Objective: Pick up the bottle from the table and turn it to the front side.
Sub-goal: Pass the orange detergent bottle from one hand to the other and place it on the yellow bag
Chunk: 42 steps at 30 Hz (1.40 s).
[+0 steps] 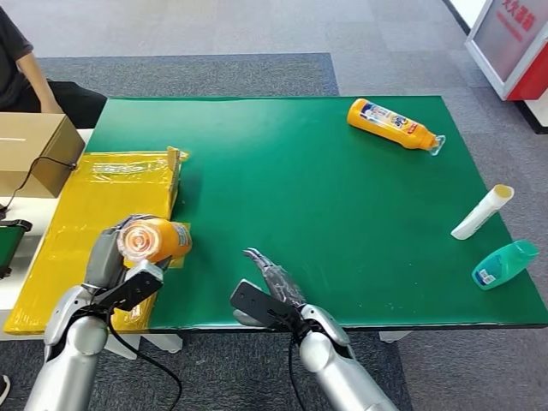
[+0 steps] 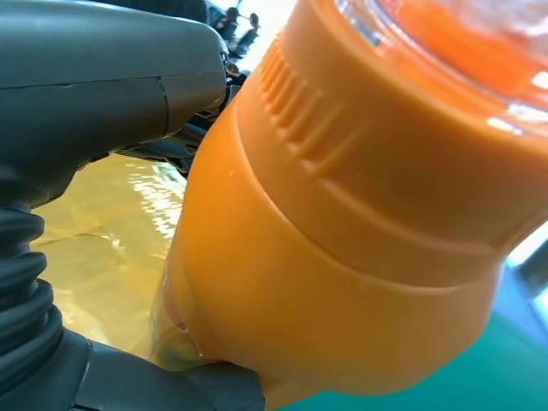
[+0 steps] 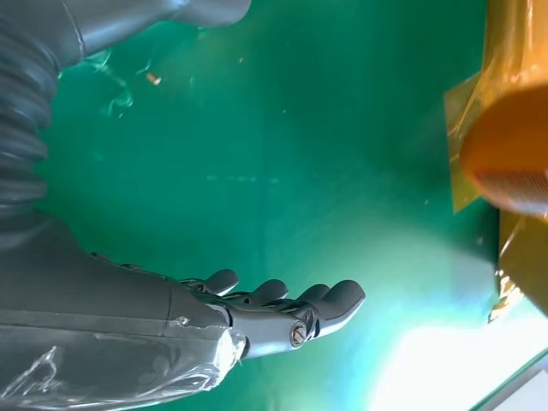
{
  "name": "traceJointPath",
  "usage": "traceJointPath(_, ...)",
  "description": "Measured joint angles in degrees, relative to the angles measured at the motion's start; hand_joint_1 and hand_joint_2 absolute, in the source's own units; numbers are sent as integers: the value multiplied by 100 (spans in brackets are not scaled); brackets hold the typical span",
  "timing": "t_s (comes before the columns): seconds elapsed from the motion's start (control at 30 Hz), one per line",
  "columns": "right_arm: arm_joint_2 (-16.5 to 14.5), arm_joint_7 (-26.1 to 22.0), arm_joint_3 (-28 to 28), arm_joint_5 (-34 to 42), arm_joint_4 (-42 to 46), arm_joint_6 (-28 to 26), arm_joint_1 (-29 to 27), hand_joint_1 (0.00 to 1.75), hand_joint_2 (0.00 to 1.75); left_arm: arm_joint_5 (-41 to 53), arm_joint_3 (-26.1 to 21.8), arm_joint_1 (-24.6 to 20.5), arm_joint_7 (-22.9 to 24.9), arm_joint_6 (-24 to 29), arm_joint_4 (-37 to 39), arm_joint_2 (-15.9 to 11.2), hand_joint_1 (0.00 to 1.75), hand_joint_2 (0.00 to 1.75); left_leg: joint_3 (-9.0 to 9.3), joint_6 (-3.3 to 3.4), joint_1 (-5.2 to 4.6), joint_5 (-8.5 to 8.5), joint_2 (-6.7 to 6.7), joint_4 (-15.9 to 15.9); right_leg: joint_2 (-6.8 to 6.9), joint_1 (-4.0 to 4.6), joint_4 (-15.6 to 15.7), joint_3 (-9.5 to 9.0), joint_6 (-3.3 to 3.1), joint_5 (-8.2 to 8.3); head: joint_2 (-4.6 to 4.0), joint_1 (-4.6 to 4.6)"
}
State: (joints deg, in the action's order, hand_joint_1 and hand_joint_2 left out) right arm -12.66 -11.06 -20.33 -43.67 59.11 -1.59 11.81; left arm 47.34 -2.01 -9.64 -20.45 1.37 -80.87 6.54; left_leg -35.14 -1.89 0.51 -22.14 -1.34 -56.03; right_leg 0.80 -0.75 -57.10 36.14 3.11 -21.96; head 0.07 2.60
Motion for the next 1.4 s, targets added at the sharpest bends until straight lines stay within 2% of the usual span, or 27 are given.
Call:
traceJointPath(0.17,2,64,164,-79,221,62,-133,0,175,581,268,12,732,-92,-212,6,175,175,0,0,0,-1,-1,0,-1,0,0,1,0,0,0,-1)
traceJointPath(0.33,2,135,356,-254,449,158,-252,0,175,1649,377,-132,1761,-152,-221,38,175,175,1,-1,0,-1,0,0,0,0,0,-2,-1,1,0,0)
traceJointPath(0.5,-1,142,519,-398,578,266,-321,0,175,2390,354,-284,2201,-208,-200,114,175,175,3,-2,0,-1,-2,0,-2,0,0,0,-7,7,0,0)
traceJointPath(0.87,-7,74,763,-407,715,142,-401,0,175,3176,-222,-498,2391,-152,-18,142,175,175,1,-3,0,3,-2,0,-1,0,0,0,-8,10,0,1)
traceJointPath(1.07,-7,179,1202,-416,1033,-108,-421,0,175,3206,-587,-455,2271,-9,-20,157,175,175,1,-3,-1,2,-2,0,-1,-1,0,0,-8,10,0,1)
traceJointPath(1.4,-9,186,1791,-473,1369,-132,-471,0,175,3557,-898,-400,2181,93,-63,173,175,175,1,-4,0,2,-2,0,-1,0,0,0,-8,10,0,0)
